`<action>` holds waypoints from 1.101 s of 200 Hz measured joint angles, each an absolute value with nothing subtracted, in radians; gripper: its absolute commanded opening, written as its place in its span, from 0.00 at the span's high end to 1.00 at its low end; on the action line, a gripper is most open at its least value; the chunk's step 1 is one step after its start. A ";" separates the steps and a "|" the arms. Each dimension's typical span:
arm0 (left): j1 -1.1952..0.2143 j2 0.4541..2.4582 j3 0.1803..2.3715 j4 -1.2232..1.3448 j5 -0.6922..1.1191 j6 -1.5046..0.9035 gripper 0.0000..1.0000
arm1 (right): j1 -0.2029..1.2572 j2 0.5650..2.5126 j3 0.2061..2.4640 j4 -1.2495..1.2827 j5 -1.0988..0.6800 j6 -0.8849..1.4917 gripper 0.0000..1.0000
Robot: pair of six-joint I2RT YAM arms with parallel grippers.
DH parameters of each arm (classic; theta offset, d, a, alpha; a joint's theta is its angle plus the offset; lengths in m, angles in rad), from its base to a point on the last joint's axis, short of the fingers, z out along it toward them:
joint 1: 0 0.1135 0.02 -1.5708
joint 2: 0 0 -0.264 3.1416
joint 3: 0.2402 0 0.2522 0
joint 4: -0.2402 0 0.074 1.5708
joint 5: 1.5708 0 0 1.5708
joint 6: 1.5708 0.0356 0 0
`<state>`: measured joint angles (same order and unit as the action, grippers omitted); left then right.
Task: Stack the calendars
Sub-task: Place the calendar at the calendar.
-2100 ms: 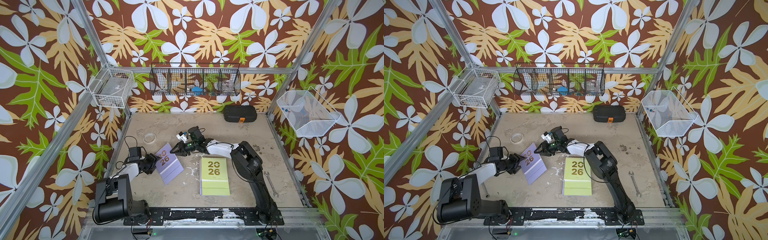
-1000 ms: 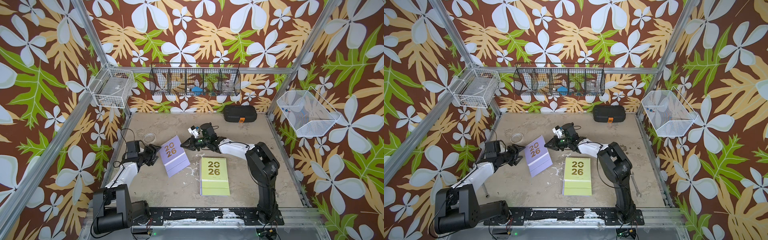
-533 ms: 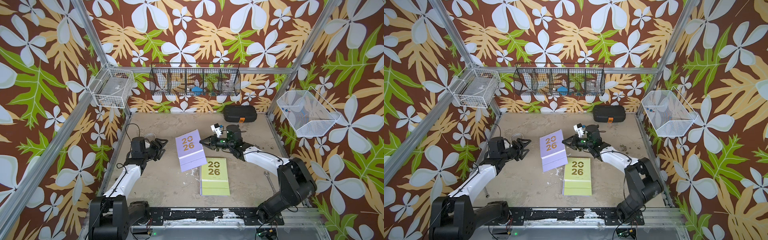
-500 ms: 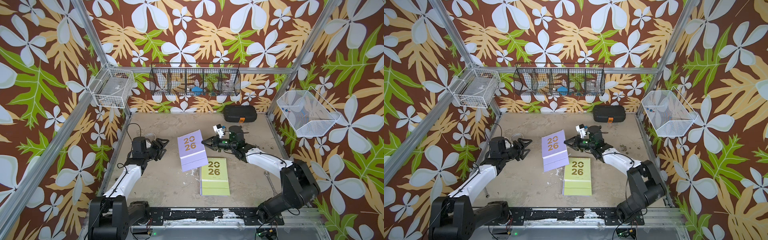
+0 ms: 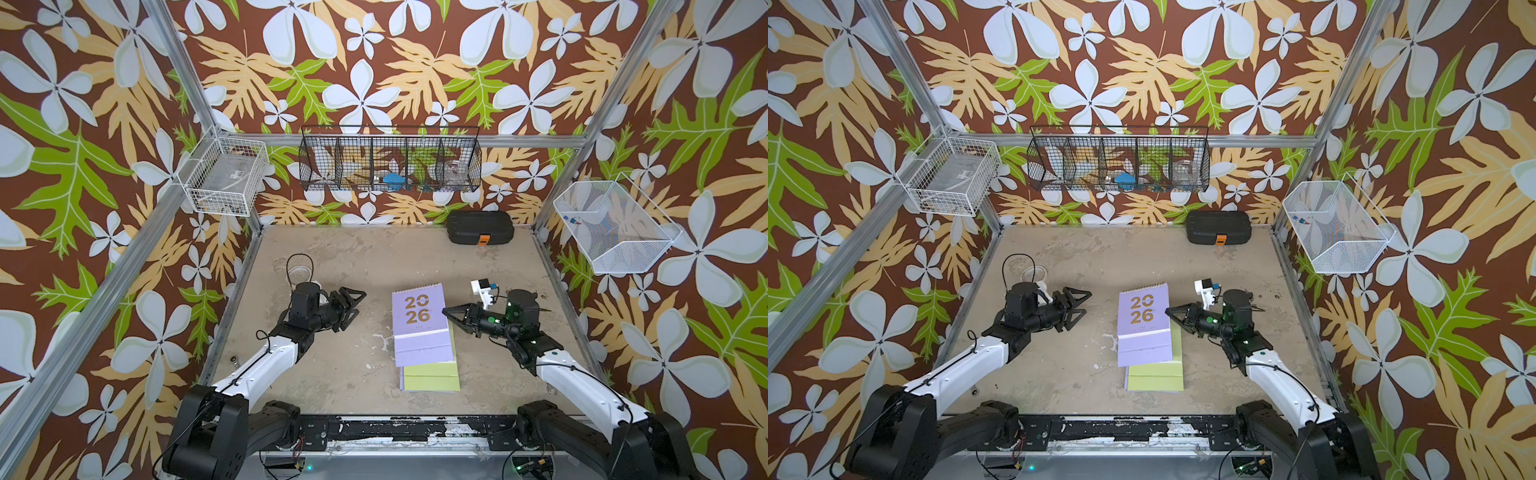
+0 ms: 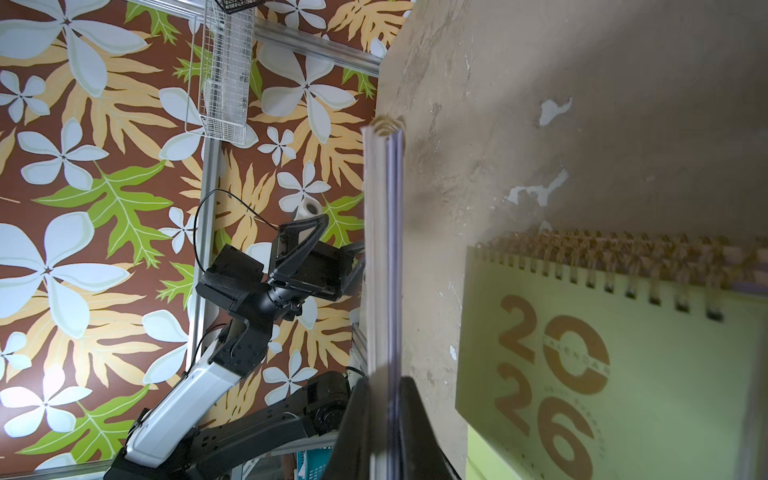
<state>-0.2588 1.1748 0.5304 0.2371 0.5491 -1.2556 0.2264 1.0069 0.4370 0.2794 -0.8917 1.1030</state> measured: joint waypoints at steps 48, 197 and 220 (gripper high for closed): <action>-0.287 1.166 0.488 0.266 0.528 -1.277 0.27 | 0.189 0.902 0.331 0.234 -0.914 1.103 1.00; -0.290 1.142 0.444 0.274 0.526 -1.280 0.27 | 0.177 0.893 0.252 0.220 -0.915 1.061 1.00; -0.290 1.145 0.444 0.274 0.529 -1.280 0.27 | 0.176 0.894 0.248 0.216 -0.910 1.050 1.00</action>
<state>-0.2897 1.1446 0.4442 0.2745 0.5289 -1.2804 0.1764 0.8940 0.2478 0.2165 -0.9096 1.0496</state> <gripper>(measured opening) 0.734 0.119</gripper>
